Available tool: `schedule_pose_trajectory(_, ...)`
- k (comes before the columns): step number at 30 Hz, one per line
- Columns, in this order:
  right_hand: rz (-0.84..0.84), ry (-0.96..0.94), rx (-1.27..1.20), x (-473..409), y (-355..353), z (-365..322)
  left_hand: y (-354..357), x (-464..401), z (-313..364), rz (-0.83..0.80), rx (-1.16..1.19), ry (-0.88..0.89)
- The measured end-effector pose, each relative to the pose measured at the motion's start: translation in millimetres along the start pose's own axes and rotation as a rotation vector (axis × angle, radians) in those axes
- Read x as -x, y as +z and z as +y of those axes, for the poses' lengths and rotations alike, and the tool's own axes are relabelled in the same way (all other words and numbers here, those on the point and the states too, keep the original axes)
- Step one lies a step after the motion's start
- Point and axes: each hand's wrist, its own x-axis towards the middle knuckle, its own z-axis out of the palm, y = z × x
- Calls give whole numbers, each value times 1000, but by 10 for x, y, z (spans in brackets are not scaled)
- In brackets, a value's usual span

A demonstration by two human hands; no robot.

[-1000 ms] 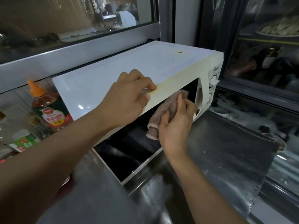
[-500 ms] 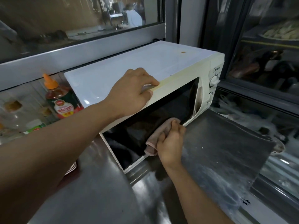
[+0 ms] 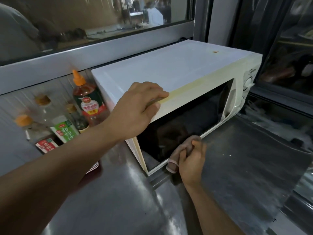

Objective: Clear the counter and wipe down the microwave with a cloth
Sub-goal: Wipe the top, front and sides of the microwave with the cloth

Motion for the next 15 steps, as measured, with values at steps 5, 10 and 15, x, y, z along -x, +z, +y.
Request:
schedule_pose_trajectory(5,18,-72,-39,-58,-151,-435,8,17,22,2,32,-64)
schedule_pose_trajectory(10,206,-281,-202,5,-166,-981,1,1,13,-4,56,-83)
schedule_pose_trajectory(15,200,-228,-200,273,101,-608,16,-6,-7,-5,40,-80)
